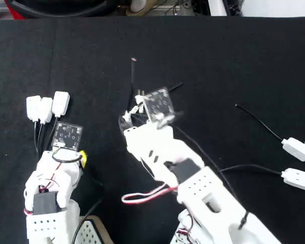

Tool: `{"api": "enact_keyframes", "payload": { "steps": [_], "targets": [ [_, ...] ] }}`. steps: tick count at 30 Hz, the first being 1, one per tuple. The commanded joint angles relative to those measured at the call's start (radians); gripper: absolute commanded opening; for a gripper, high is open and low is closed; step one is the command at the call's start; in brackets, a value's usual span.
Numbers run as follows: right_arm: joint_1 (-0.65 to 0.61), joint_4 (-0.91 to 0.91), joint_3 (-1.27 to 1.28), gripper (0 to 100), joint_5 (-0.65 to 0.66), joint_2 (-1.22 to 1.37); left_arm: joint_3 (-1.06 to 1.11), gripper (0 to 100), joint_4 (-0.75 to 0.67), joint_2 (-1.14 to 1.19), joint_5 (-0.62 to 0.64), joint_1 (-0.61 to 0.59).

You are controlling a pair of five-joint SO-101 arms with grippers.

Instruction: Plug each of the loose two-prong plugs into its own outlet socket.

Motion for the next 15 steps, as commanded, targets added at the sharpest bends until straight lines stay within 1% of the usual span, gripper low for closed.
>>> {"api": "enact_keyframes", "payload": {
  "steps": [1, 4, 7, 11, 13, 15],
  "targets": [
    [0.011, -0.203, 0.09, 1.1, -0.127, -0.114, -0.07, 19, -0.061, -0.011, 0.092, 0.102],
    [0.011, -0.203, 0.107, 1.1, -0.181, -0.15, -0.073, 19, -0.078, -0.011, 0.094, 0.203],
    [0.002, -0.181, 0.12, 1.1, -0.206, -0.173, -0.11, 19, -0.074, -0.011, 0.097, 0.308],
    [-0.078, -0.092, 0.122, 1.1, -0.226, -0.191, -0.191, 19, -0.071, -0.011, 0.152, 0.444],
    [-0.106, -0.046, 0.124, 1.1, -0.226, -0.205, -0.243, 19, -0.044, -0.011, 0.152, 0.493],
    [-0.11, -0.015, 0.131, 1.1, -0.226, -0.225, -0.289, 19, 0.005, -0.011, 0.155, 0.503]
  ]
}}
